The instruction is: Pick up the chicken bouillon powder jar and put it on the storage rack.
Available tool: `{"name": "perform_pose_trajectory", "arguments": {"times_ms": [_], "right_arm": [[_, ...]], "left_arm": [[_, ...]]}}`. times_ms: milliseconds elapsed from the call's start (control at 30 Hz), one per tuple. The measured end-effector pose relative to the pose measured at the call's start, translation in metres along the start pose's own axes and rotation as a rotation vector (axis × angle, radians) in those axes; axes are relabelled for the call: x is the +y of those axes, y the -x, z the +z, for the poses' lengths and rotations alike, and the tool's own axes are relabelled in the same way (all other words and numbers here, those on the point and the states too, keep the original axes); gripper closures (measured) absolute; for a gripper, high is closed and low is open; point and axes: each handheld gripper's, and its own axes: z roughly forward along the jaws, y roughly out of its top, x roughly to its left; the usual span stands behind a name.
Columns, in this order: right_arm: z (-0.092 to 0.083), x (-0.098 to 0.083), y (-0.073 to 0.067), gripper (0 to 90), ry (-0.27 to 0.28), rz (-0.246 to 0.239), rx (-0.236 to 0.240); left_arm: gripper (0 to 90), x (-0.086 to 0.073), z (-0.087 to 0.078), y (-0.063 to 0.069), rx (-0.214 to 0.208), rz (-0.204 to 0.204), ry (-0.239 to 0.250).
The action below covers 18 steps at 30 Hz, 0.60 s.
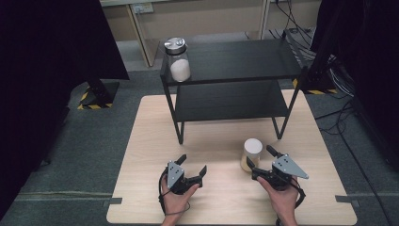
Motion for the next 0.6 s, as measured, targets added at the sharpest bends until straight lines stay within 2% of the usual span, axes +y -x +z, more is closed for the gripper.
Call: {"name": "perform_pose_trajectory", "arguments": {"times_ms": [233,600], "right_arm": [[0.012,0.003,-0.002,18.9,0.000,-0.005,-0.004],[0.015,0.001,-0.005,33.4,0.002,-0.033,-0.009]], "left_arm": [[7.3,0.000,0.000,0.000,0.000,-0.001,-0.001],[7.3,0.001,0.001,0.000,0.001,-0.001,-0.003]]}}
